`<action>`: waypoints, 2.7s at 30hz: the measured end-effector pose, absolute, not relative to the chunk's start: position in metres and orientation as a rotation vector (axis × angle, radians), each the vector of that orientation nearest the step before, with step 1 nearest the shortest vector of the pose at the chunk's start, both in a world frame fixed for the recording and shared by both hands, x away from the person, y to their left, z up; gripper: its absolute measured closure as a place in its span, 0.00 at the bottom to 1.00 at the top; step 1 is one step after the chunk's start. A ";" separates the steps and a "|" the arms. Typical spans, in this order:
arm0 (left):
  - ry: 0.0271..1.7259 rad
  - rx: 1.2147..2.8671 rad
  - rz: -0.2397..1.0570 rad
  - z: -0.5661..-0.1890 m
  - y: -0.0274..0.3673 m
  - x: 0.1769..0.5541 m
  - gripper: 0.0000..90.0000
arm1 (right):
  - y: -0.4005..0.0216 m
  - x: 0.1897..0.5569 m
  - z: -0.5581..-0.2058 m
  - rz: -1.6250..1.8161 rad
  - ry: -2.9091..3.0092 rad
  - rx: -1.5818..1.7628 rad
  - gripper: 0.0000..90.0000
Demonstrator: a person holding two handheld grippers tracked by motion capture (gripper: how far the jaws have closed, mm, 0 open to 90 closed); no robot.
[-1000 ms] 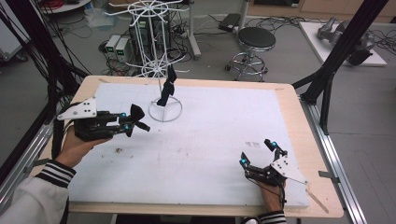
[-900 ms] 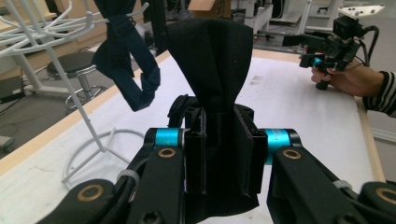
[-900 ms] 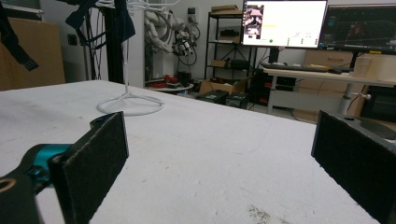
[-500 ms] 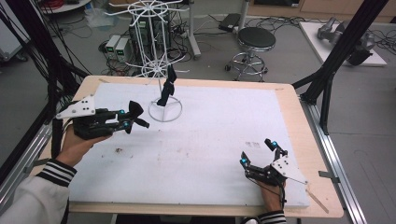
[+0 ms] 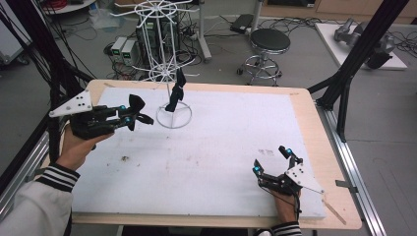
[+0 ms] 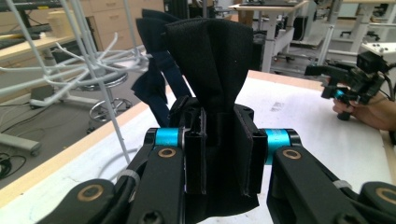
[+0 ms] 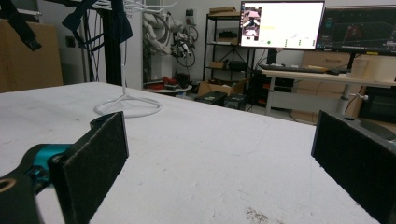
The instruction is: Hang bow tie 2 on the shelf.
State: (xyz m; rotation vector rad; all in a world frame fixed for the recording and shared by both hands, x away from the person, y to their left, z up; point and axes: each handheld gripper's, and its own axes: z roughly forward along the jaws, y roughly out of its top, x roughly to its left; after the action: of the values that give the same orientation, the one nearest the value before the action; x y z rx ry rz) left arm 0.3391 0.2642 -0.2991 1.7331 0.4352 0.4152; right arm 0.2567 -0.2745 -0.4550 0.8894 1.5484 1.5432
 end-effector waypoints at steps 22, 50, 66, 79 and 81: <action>0.467 1.700 0.431 -0.267 0.248 0.358 0.84 | -0.274 0.256 -0.455 1.540 1.550 0.890 0.03; 0.485 1.696 0.457 -0.248 0.229 0.376 0.84 | -0.274 0.256 -0.455 1.539 1.551 0.883 0.03; 0.544 1.684 0.451 -0.249 0.219 0.399 0.84 | -0.274 0.256 -0.455 1.541 1.551 0.887 0.03; 0.603 1.684 0.414 -0.249 0.207 0.411 0.84 | -0.274 0.256 -0.455 1.541 1.550 0.882 0.03; 0.600 1.688 0.412 -0.249 0.204 0.411 0.84 | -0.274 0.256 -0.455 1.540 1.548 0.882 0.03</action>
State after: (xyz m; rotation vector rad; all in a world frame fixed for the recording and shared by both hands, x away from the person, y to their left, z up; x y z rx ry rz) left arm 0.4110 0.2036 -0.2493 1.6884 0.6003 0.4121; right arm 0.2557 -0.2736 -0.4555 0.8819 1.5479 1.5401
